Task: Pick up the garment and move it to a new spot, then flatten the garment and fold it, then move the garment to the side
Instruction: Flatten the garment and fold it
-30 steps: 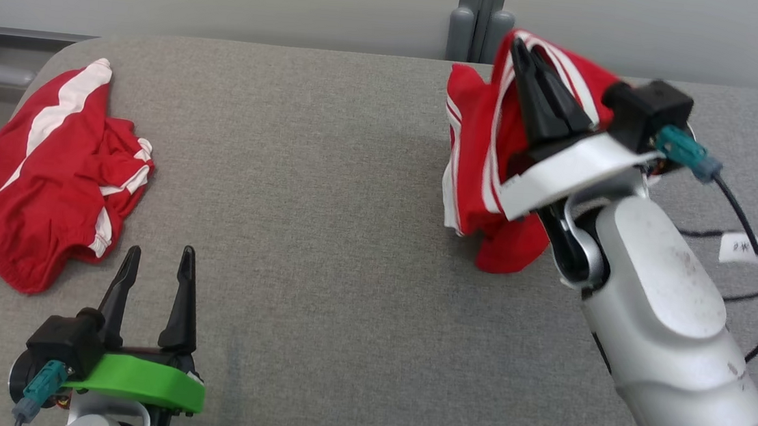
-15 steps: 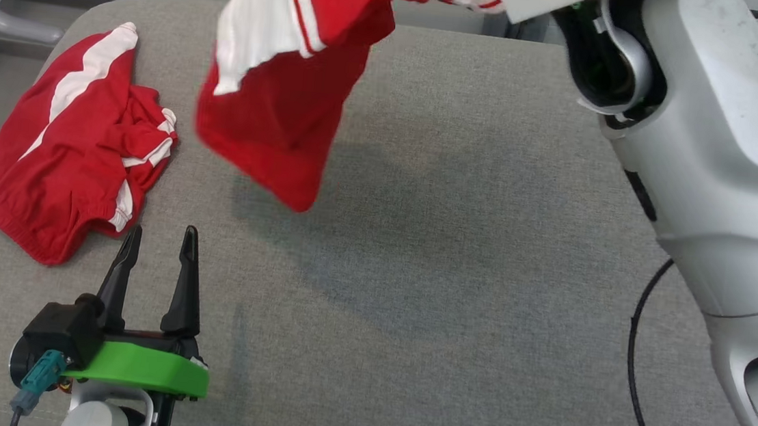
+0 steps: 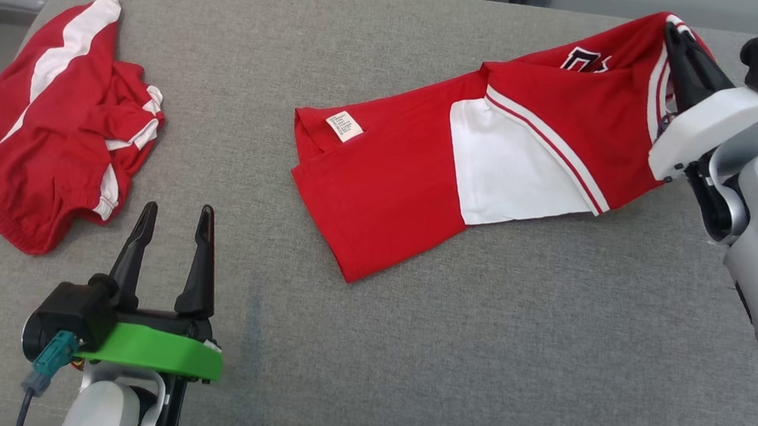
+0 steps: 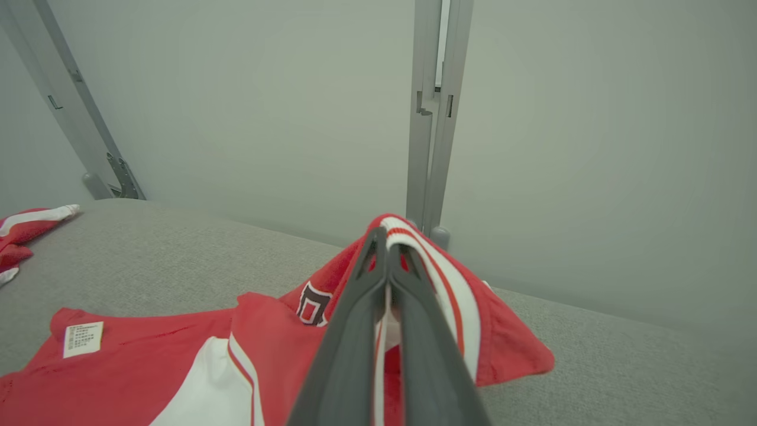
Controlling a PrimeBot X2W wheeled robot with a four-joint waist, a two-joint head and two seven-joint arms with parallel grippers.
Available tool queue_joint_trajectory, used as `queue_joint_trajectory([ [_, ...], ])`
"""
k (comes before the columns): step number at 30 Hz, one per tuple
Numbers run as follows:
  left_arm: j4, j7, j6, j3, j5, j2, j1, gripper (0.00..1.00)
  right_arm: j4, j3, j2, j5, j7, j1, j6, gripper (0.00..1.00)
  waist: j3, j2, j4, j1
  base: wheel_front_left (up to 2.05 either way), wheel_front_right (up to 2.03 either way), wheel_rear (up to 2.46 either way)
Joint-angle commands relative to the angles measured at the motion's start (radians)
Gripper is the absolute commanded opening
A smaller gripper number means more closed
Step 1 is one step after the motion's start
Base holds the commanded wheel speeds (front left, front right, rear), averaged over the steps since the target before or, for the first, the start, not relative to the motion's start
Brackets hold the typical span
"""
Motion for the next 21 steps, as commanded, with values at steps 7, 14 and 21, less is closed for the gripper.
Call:
queue_joint_trajectory([
  [7,-0.003,-0.001,-0.004,-0.021,0.006,0.018,-0.036,1.0,0.19,-0.09,-0.007,-0.084,-0.038,-0.05,-0.002,1.0,0.048,0.0,0.004,0.0,0.0,0.0,0.0],
  [14,0.013,-0.001,-0.004,-0.018,0.004,0.02,-0.016,1.0,0.266,-0.137,0.013,-0.119,-0.047,-0.015,-0.002,1.0,0.003,0.0,-0.017,0.0,0.0,0.0,0.0],
  [21,0.018,-0.001,-0.004,-0.008,0.003,0.025,0.014,1.0,0.172,-0.171,0.024,-0.189,-0.051,0.115,-0.002,1.0,-0.064,0.0,-0.063,0.0,0.0,0.0,0.0],
])
